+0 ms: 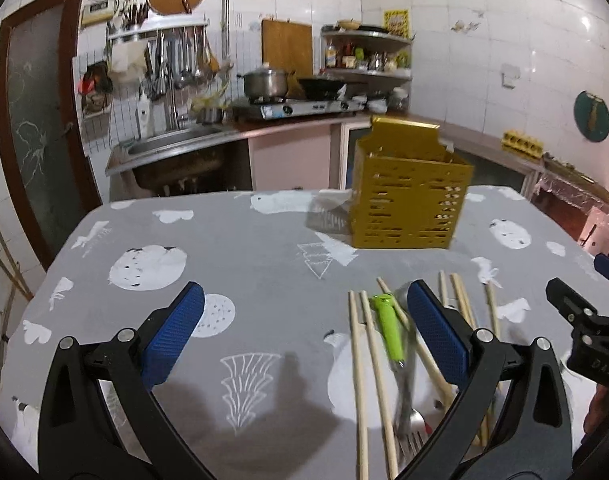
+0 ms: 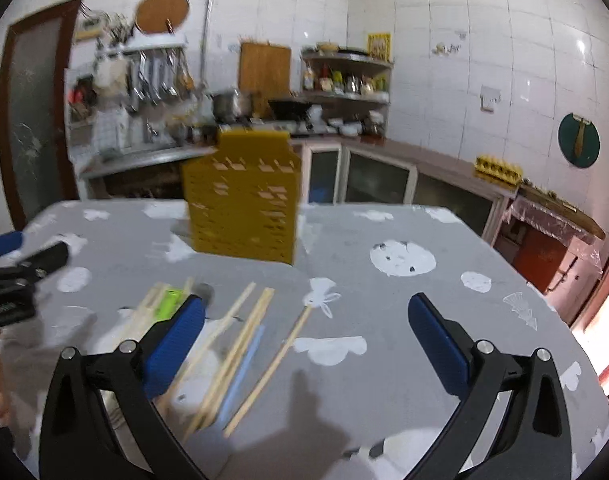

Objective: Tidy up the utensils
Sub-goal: 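Lower the left tool onto a wooden chopstick and close its fingers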

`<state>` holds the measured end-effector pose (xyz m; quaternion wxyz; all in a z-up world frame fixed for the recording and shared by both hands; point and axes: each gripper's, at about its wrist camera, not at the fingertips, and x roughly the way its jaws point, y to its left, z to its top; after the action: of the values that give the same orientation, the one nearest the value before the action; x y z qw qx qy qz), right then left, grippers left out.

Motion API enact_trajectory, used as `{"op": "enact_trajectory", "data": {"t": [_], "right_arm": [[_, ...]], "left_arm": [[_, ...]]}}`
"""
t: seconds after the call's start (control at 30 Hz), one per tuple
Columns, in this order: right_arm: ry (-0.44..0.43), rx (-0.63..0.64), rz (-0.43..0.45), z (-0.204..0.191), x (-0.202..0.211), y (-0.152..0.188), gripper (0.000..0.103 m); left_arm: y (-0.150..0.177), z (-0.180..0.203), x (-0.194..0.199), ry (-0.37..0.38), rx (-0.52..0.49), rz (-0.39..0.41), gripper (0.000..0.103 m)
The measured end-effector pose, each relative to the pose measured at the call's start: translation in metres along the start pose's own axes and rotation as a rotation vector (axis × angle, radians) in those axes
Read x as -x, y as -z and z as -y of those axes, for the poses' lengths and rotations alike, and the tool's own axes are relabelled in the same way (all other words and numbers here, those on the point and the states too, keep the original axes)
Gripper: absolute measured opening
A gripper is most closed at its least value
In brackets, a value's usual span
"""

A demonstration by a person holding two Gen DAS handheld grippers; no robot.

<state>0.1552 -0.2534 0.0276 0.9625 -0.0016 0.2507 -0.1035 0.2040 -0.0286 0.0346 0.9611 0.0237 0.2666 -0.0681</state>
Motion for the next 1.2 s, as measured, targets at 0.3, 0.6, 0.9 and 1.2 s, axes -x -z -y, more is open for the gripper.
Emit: {"op": "enact_trajectory", "data": {"t": [0.3, 0.6, 0.9, 1.2], "right_arm": [[0.085, -0.085, -0.165, 0.012, -0.074, -0.008, 0.099], [0.112, -0.092, -0.253, 0.01, -0.107, 0.006, 0.086], [0.136, -0.098, -0.289, 0.01, -0.114, 0.009, 0.079], [0.106, -0.13, -0.356, 0.011, -0.126, 0.013, 0.063]], "left_arm": [[-0.004, 0.005, -0.065, -0.007, 0.01, -0.11, 0.098], [0.019, 0.01, -0.108, 0.01, -0.008, -0.239, 0.088], [0.022, 0.01, -0.123, 0.033, 0.004, -0.317, 0.079], [0.023, 0.017, -0.129, 0.04, -0.031, -0.342, 0.076]]}}
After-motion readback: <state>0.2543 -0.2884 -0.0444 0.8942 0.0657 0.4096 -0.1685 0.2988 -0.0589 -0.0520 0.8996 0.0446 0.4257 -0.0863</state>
